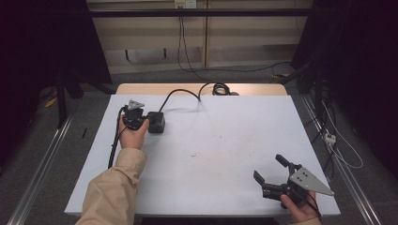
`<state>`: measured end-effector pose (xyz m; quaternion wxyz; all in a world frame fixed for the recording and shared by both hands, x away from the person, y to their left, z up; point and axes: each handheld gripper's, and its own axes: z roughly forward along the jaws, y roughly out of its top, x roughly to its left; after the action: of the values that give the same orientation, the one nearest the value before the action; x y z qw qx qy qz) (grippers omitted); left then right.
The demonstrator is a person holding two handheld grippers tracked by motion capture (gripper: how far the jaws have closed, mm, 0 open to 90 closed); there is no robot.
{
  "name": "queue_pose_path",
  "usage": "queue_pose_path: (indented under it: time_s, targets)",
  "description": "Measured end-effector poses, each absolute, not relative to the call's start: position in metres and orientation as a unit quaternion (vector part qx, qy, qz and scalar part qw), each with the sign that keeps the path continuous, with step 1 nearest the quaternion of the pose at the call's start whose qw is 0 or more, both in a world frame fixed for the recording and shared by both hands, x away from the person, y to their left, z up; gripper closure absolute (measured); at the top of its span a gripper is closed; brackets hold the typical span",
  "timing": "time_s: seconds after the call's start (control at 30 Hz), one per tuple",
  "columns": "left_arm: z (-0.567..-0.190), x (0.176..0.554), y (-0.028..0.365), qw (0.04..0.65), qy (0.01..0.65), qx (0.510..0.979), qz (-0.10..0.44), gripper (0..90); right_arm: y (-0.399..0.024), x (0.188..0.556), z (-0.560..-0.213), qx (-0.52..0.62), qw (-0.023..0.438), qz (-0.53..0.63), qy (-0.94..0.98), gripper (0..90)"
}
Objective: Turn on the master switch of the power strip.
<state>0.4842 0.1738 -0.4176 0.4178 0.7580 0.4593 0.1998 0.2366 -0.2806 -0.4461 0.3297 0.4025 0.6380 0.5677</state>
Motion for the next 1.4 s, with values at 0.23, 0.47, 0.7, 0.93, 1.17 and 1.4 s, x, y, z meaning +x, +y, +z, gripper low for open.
queue_pose_path:
  time_s: [0.23,0.47,0.7,0.93,1.17,1.4]
  targets:
    - [-0.415,0.482,0.174,0.421,0.463,0.753,0.204,74.8,-0.280,0.238,-0.447,0.402,0.328,0.568,0.639,2.7]
    - [-0.407,0.480,0.177,0.443,0.467,0.741,0.191,59.6,-0.280,0.238,-0.447,0.402,0.327,0.568,0.640,2.7]
    - [-0.405,0.477,0.176,0.457,0.459,0.742,0.176,42.9,-0.280,0.237,-0.447,0.404,0.327,0.567,0.639,2.7]
    - [-0.402,0.473,0.173,0.470,0.449,0.744,0.154,26.9,-0.281,0.237,-0.448,0.405,0.329,0.565,0.639,2.7]
    - [-0.398,0.469,0.167,0.484,0.428,0.749,0.148,21.2,-0.281,0.236,-0.448,0.404,0.327,0.566,0.641,2.7]
    - [-0.395,0.462,0.163,0.486,0.416,0.756,0.137,16.9,-0.281,0.236,-0.448,0.403,0.325,0.565,0.642,2.7]
